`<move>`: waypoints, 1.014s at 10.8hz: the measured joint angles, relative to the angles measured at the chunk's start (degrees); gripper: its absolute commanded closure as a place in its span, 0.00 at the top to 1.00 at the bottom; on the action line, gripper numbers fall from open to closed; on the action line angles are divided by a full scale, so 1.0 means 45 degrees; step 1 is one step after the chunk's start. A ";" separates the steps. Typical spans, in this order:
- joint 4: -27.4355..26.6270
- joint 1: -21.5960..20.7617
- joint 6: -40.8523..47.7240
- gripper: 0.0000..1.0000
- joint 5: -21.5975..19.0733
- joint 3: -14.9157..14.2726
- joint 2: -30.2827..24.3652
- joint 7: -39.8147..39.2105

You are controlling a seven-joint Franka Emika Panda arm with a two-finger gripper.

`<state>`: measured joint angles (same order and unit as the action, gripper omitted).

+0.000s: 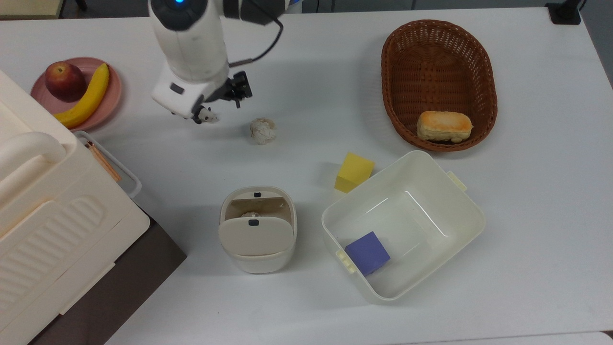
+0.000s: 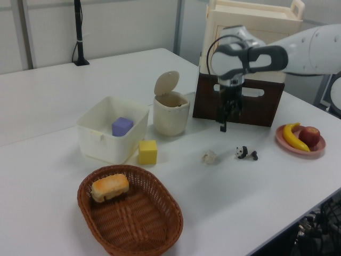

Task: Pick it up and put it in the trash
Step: 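Lower the gripper onto the white crumpled tissue and close it, then lift the tissue and carry it over the cream trash bin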

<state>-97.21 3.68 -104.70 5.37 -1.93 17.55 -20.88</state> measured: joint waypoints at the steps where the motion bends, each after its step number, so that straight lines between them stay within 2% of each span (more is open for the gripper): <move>1: -0.0307 -0.0145 -0.0283 0.97 0.0022 0.0019 0.0134 0.0000; 4: -0.0490 -0.1032 -0.0417 0.95 0.0023 0.0064 0.0557 0.0252; 7: -0.0511 -0.1846 -0.0879 0.74 0.0023 0.0074 0.1056 0.1111; 8: -0.0515 -0.1909 -0.0897 0.66 0.0023 0.0074 0.1219 0.1211; 9: -0.0516 -0.1899 -0.0906 0.52 0.0029 0.0063 0.1363 0.1214; 11: -0.0516 -0.1878 -0.0909 0.17 0.0031 0.0050 0.1455 0.1214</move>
<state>-99.53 -4.77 -108.79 5.51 -1.71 24.10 -15.42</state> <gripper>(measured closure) 0.330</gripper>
